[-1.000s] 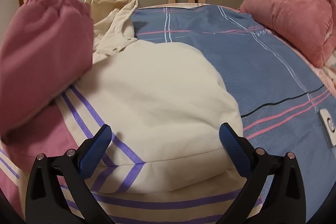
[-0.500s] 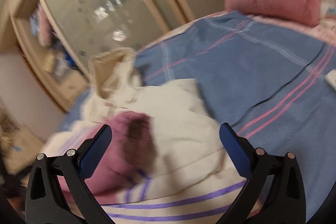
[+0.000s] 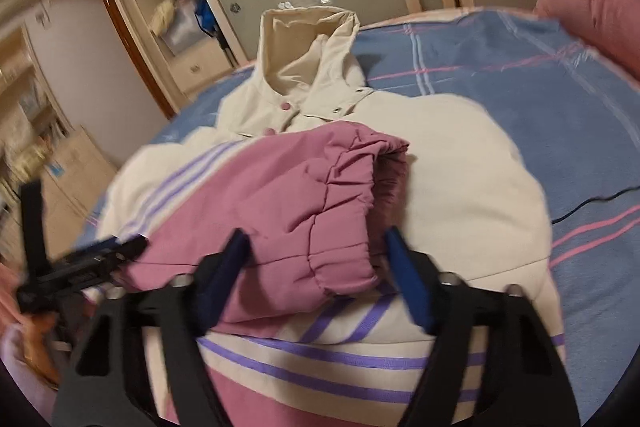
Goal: Fold large clothes
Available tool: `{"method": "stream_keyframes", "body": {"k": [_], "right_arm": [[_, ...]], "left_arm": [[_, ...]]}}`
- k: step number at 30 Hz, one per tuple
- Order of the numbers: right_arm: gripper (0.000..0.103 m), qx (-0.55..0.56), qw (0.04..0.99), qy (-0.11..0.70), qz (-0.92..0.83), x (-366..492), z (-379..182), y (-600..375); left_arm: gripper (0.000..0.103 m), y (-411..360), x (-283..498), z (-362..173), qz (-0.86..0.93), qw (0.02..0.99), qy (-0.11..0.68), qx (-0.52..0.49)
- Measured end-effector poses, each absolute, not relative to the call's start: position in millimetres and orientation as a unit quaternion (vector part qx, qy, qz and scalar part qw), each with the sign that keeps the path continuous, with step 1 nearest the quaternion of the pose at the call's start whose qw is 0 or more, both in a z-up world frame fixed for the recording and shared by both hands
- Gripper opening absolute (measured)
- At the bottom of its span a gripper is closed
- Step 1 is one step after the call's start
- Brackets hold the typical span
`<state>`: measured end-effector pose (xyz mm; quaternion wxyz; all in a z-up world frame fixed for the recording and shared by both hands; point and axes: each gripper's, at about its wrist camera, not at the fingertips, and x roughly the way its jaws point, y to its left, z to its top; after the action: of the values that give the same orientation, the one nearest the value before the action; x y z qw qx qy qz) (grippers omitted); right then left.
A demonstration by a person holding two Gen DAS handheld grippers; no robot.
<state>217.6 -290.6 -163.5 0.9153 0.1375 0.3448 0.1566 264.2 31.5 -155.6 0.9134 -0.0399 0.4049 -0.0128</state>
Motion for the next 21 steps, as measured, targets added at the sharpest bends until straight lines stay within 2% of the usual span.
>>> {"method": "stream_keyframes", "body": {"k": [1, 4, 11, 17, 21], "right_arm": [[0.042, 0.139, 0.914, 0.344, 0.162, 216, -164, -291], [0.036, 0.138, 0.918, 0.333, 0.165, 211, -161, -290], [0.034, 0.133, 0.943, 0.293, 0.085, 204, -147, -315], [0.034, 0.169, 0.916, 0.359, 0.051, 224, -176, -333], [0.035, 0.164, 0.918, 0.355, 0.057, 223, -173, -331]], "left_arm": [[0.101, 33, 263, -156, -0.012, 0.913, 0.404, -0.043], [0.101, 32, 263, -157, -0.012, 0.915, 0.401, -0.043], [0.101, 15, 254, -147, -0.054, 0.917, 0.393, -0.040], [0.101, -2, 253, -147, -0.053, 0.917, 0.395, -0.017], [0.101, 7, 247, -133, -0.053, 0.925, 0.373, -0.052]]}}
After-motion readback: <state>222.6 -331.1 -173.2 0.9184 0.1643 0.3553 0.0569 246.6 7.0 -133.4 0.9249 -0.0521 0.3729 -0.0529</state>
